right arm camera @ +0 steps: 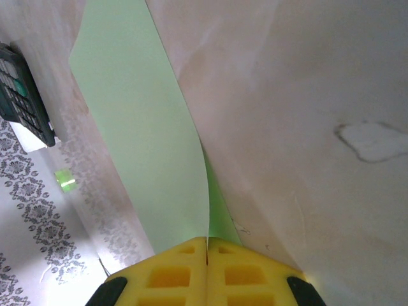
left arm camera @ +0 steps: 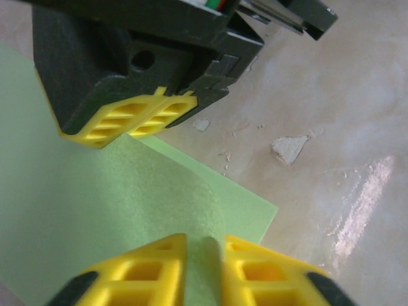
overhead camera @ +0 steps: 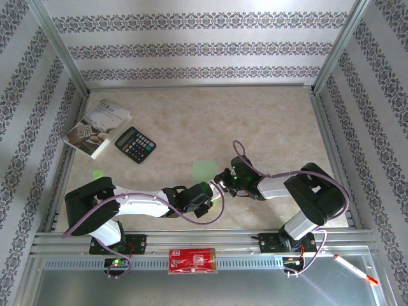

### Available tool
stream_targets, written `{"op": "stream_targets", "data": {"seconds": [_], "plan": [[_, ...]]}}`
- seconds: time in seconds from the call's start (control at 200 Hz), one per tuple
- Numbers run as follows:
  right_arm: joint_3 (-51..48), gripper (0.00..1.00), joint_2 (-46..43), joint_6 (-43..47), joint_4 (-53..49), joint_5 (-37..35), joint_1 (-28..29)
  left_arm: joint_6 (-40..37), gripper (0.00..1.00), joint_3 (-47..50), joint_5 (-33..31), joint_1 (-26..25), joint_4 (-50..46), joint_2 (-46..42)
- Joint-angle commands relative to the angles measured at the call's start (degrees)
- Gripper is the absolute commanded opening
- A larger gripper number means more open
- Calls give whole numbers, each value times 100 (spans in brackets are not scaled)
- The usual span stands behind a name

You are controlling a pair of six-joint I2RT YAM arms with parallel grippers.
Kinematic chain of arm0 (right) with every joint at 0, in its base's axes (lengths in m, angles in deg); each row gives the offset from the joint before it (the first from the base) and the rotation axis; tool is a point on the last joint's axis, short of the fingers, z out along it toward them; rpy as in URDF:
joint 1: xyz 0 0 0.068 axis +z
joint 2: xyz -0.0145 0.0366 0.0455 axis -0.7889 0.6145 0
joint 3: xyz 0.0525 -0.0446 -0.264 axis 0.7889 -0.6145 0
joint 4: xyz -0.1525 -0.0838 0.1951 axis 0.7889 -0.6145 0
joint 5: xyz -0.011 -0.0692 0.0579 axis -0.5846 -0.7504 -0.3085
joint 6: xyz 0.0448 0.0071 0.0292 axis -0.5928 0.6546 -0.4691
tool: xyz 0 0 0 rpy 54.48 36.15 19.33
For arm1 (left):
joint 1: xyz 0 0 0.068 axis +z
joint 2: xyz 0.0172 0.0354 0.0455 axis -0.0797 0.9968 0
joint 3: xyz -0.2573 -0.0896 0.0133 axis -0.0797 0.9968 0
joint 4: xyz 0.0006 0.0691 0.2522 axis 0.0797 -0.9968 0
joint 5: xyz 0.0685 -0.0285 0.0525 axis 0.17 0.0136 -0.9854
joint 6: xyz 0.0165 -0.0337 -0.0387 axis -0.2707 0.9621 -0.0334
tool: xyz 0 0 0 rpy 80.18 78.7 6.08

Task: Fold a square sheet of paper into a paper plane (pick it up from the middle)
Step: Fold the triangle a second time at the center of the table.

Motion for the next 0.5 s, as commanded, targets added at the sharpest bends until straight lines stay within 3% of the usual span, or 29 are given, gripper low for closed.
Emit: {"op": "stream_targets", "data": {"seconds": [0.0,0.24,0.495], "plan": [[52,3,-1,88,-106,-43,-23,111,9,-141,-54,-20,170,79],[26,6,-65,150,-169,-15,-90,369,2,-10,127,100,273,-55],[-203,31,-647,548,-506,117,-493,903,0,335,1032,591,655,-319]]}}
